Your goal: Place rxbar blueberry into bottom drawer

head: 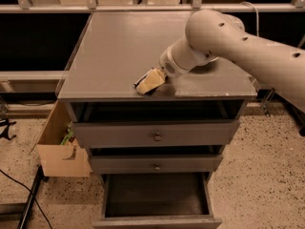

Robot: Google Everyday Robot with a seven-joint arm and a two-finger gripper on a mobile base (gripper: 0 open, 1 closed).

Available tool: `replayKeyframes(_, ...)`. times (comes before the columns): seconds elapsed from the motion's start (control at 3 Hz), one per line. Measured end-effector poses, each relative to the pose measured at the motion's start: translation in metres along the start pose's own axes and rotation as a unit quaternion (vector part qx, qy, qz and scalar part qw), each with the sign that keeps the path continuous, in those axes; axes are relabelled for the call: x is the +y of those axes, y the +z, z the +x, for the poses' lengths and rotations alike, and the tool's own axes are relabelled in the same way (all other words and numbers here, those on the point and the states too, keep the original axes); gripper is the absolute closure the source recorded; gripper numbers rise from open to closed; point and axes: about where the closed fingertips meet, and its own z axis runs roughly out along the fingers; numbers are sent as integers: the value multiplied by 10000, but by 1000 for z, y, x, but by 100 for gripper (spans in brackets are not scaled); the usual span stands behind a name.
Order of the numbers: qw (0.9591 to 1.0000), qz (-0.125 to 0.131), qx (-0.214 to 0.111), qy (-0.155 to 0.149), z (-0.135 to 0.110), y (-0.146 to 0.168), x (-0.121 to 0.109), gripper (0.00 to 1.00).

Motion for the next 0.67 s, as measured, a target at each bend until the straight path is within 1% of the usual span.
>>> replayKeyframes(0.33,10000,0,0,0,-2,-2,0,90)
replayKeyframes(0.67,9997,-118,172,129,1,-3,-1,100)
